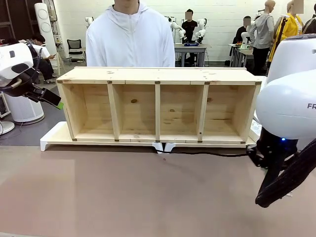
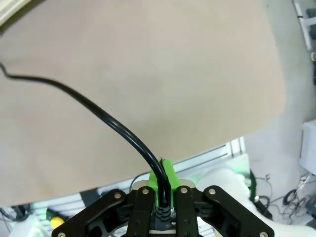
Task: Perform cable management.
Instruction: Pull the grasped Power Cable to the location of the Power Strip.
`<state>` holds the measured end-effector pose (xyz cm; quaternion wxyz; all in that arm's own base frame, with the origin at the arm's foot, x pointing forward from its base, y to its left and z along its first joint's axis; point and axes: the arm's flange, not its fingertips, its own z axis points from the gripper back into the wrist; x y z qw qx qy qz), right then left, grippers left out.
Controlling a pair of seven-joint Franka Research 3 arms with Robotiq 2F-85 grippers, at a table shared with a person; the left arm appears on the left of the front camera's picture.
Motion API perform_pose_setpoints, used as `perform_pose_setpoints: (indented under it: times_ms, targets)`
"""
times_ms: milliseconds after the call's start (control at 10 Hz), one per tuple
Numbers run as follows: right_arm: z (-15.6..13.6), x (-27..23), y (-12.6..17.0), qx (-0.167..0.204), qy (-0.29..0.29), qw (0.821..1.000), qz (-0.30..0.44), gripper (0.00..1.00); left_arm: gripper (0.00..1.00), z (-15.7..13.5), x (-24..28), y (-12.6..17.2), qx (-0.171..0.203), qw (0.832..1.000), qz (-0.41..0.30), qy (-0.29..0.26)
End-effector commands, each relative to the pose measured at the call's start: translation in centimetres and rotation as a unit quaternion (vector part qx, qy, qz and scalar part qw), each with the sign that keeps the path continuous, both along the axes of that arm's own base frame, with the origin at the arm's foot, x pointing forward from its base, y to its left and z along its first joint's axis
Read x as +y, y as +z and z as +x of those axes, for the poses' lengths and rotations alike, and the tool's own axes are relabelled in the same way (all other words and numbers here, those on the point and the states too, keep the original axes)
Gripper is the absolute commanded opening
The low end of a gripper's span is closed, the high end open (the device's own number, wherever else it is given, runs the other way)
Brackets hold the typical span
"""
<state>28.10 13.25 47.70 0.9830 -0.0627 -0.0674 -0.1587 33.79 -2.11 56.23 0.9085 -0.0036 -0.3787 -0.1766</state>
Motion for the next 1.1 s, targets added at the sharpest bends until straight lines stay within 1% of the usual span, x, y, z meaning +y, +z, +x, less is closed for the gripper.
perform_pose_setpoints:
  times_ms: [0,200,300,400,800,900,1000]
  targets:
    - [0.0,-2.9,-1.5,-0.007,-0.011,1.0,-0.024,0.06,1.0,0.0,0.0,0.0,0.003,1.0,-0.007,0.006]
    - [1.7,-5.3,-0.2,-0.008,-0.035,0.999,-0.027,0.06,1.0,0.0,0.0,0.0,0.003,1.0,-0.007,0.006]
    - [2.3,-5.5,0.2,-0.031,-0.037,0.998,-0.036,0.06,1.0,0.0,0.0,0.0,0.003,1.0,-0.007,0.006]
    - [1.4,-3.7,0.3,-0.005,-0.033,0.999,-0.019,0.06,1.0,0.0,0.0,0.0,0.003,1.0,-0.007,0.006]
    - [1.4,-3.7,0.3,-0.005,-0.033,0.999,-0.019,0.06,1.0,0.0,0.0,0.0,0.003,1.0,-0.007,0.006]
    - [1.6,-3.8,0.4,-0.011,-0.029,0.999,-0.022,0.06,1.0,0.0,0.0,0.0,0.003,1.0,-0.007,0.006]
    - [2.9,-6.8,1.2,0.006,-0.029,1.0,-0.006,0.06,1.0,0.0,0.0,0.0,0.003,1.0,-0.007,0.006]
